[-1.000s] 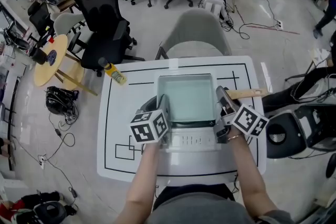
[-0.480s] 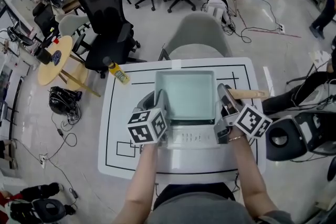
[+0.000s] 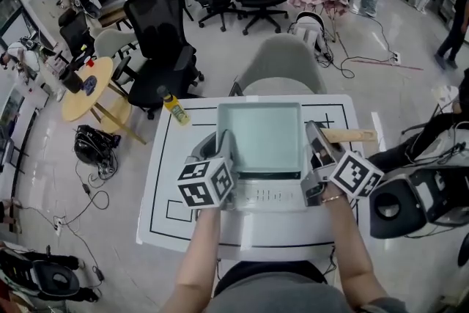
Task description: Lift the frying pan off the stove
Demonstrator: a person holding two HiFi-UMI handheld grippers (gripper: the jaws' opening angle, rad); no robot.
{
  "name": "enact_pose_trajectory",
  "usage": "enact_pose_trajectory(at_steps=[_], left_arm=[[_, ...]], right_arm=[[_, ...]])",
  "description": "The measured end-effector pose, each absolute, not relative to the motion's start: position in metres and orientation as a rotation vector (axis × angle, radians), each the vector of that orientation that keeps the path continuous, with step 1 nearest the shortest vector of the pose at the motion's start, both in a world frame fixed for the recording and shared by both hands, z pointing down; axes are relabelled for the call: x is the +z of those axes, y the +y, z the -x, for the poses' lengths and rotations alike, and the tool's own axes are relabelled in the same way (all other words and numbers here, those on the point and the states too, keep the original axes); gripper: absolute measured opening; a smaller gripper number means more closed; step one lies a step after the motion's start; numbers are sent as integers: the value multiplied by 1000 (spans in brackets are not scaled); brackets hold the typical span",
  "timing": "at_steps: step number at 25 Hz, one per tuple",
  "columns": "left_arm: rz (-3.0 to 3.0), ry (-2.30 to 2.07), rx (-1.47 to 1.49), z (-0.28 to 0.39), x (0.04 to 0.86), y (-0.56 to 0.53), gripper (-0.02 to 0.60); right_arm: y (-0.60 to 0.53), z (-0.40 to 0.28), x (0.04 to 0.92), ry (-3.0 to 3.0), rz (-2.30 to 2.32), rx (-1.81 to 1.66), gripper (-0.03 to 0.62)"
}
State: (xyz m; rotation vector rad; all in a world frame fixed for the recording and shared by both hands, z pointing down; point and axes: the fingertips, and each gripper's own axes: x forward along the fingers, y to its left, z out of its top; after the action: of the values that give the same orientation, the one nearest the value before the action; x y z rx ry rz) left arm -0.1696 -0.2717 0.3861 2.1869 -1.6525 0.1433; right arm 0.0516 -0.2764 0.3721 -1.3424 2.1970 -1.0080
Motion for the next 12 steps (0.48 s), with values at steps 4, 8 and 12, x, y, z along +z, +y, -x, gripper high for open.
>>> enact_pose_trajectory(at_steps=[4, 8, 12], left_arm=[[-2204, -1678, 108, 171, 373, -266, 40], [-2209, -1703, 72, 174, 358, -260, 40], [-2224, -1721, 50, 173, 347, -254, 40]], right_arm=[[-273, -49, 359, 2216, 1314, -969, 153], [-269, -47, 346, 2226, 1279, -953, 153], [-263, -46, 335, 2235, 1249, -933, 153]])
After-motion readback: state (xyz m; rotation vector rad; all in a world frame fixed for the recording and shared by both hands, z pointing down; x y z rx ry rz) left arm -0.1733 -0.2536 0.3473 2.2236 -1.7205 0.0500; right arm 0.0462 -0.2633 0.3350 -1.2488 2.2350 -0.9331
